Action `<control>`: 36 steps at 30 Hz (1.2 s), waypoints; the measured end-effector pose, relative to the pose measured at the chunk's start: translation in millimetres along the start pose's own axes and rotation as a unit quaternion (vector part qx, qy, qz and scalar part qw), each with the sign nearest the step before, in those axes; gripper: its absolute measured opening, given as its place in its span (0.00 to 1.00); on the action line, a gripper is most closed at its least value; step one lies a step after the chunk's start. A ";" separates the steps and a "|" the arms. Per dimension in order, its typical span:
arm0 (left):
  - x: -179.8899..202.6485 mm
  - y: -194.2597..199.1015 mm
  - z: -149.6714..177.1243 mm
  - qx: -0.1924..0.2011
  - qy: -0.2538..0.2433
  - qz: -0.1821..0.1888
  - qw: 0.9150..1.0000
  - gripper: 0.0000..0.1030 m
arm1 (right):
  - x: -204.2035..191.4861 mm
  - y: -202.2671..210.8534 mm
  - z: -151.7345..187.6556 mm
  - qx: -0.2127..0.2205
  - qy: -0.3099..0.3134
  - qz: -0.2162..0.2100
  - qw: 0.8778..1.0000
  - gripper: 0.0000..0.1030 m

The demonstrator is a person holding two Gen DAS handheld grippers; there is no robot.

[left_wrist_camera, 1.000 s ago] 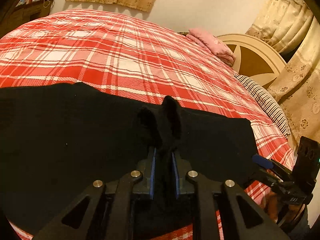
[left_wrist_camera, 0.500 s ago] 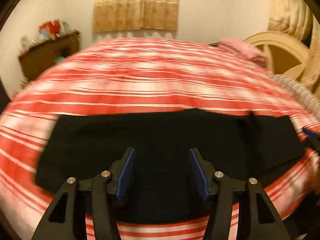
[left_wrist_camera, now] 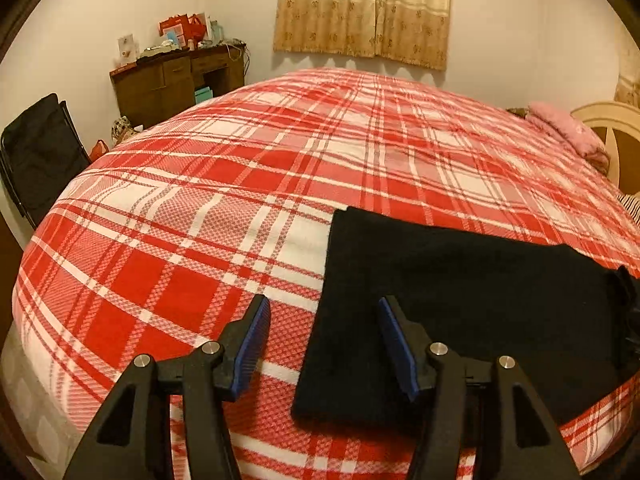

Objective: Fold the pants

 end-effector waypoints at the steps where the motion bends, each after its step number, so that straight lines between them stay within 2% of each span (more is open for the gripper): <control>1: 2.5 -0.4 0.3 0.001 -0.002 -0.001 1.000 0.59 | 2.1 -5.4 6.1 -0.014 -0.002 0.001 1.000 0.81; 5: 14.3 -4.2 -1.3 -0.002 -0.011 0.005 1.000 0.60 | -4.0 2.9 10.5 0.008 0.026 0.017 0.999 0.81; 8: 24.3 -6.1 -1.7 -0.010 -0.024 0.013 1.000 0.61 | -1.7 20.5 9.0 0.043 -0.003 -0.013 0.999 0.81; 10: 30.8 -10.8 0.4 -0.016 -0.035 0.005 0.999 0.72 | -3.6 26.2 5.8 0.056 -0.003 -0.007 0.998 0.81; 13: 33.8 -16.2 3.7 -0.018 -0.040 -0.002 0.999 0.81 | -3.3 29.2 2.8 0.059 0.003 0.003 0.998 0.81; 18: 38.2 -18.3 7.1 -0.015 -0.051 -0.006 0.999 0.86 | 0.9 26.3 2.9 0.053 -0.005 0.007 0.999 0.81; 27: 38.6 -22.2 3.4 -0.014 -0.053 0.007 0.998 0.86 | -0.7 27.2 7.8 0.054 -0.005 0.008 0.998 0.81; 36: 31.7 -13.3 3.7 -0.016 -0.050 0.010 0.999 0.63 | -0.7 28.0 9.2 0.057 -0.005 0.011 0.998 0.81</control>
Point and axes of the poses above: each gripper's, at about its wrist camera, not at the fingertips, and y roughly against the way its jaws point, x to its right, z to its underside, the point moved 5 cm from there along -y, roughly the way its jaws point, and after that the axes turned 8 degrees about y, right-handed, at the moved point
